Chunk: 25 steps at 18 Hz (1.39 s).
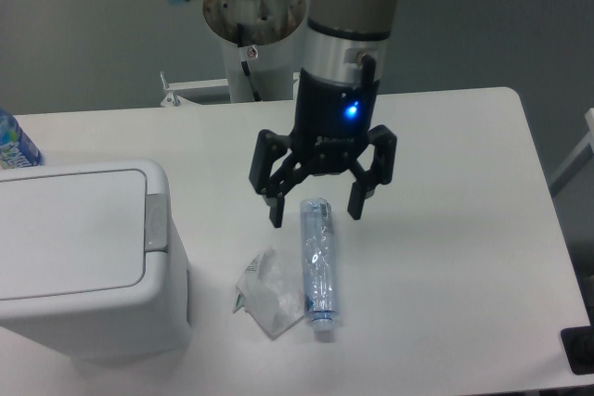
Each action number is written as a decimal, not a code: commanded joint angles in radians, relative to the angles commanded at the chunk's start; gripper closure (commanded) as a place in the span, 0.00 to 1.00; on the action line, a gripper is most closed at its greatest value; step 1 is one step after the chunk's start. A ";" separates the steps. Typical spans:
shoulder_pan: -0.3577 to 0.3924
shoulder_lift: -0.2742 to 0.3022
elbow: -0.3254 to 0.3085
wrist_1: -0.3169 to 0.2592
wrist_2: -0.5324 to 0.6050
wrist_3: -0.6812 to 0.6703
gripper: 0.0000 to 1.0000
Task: Open the trash can
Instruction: 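Move the open gripper across the table toward the white trash bin lid, then lower the gripper finger onto the lid's hinge edge and press down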
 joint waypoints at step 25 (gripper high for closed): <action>-0.138 0.032 -0.109 -0.008 0.005 -0.041 0.00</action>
